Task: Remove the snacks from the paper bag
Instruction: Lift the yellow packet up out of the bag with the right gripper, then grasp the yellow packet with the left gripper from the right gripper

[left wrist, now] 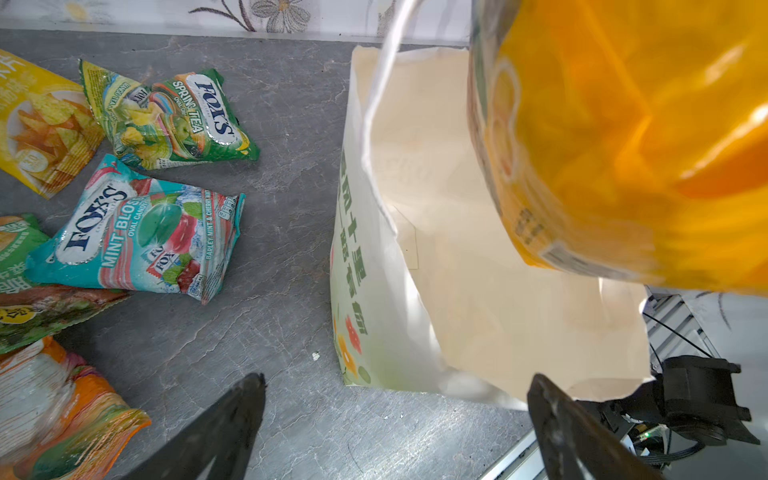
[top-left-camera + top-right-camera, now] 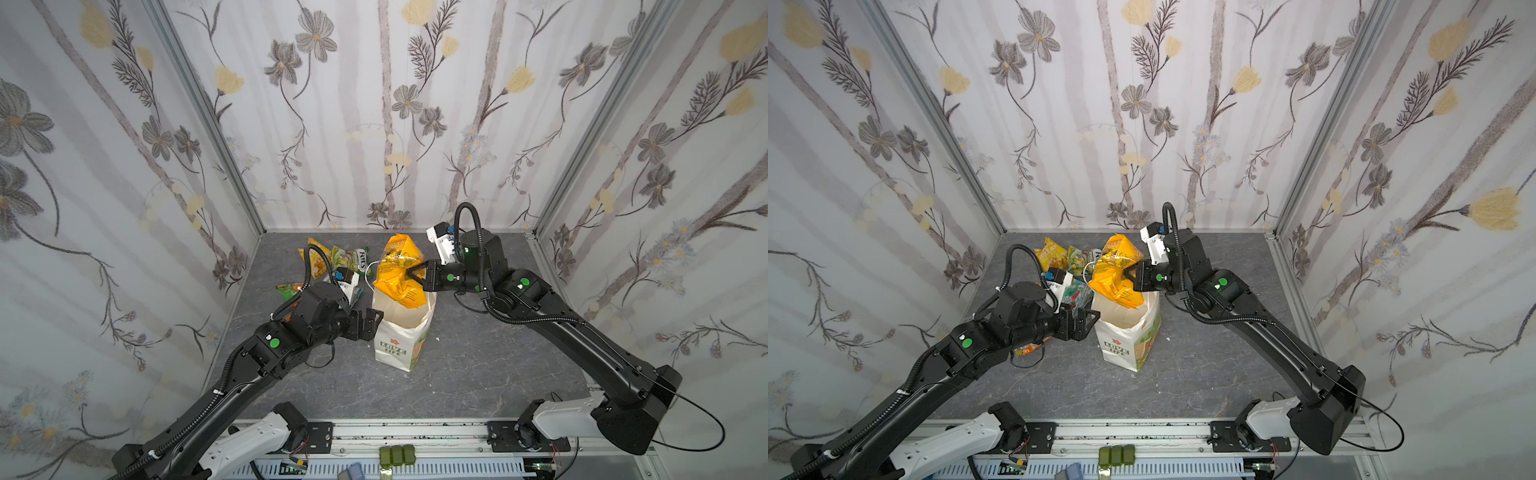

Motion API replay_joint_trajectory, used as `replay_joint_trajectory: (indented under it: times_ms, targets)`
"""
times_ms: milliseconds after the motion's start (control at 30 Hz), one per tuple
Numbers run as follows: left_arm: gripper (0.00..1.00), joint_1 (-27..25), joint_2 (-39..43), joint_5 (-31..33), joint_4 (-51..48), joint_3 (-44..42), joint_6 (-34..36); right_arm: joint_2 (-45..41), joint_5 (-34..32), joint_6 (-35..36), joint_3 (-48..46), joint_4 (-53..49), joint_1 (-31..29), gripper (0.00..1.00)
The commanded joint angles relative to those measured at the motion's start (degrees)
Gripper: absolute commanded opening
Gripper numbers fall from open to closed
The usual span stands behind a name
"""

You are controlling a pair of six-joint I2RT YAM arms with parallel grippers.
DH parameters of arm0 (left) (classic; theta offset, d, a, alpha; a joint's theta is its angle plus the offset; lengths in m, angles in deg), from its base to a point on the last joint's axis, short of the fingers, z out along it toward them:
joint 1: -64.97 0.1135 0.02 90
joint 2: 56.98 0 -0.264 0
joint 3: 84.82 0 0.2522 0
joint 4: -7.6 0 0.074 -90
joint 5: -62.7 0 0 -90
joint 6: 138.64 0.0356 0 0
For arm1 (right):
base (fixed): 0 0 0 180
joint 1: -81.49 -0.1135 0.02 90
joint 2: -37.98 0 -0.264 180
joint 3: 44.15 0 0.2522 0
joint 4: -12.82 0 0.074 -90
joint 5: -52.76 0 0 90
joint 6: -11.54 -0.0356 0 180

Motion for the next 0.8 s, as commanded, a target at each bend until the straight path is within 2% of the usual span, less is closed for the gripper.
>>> replay_joint_trajectory:
  times_ms: [0, 433, 767]
  targets:
    - [1.0, 0.1, 0.7, -0.6, 1.9, 0.3, 0.1, -1.3, 2.3, -1.9, -0.2, 10.9, 0.5, 0.0]
    - [1.0, 0.0, 4.8, -4.0, 1.6, 7.0, -0.9, -5.3, 2.7, -3.2, 1.3, 15.4, 1.2, 0.0]
    - [0.98, 0.1, 4.3, -5.6, 5.3, 16.8, -3.7, -8.1, -1.3, 0.0, 1.6, 14.3, 0.7, 0.0]
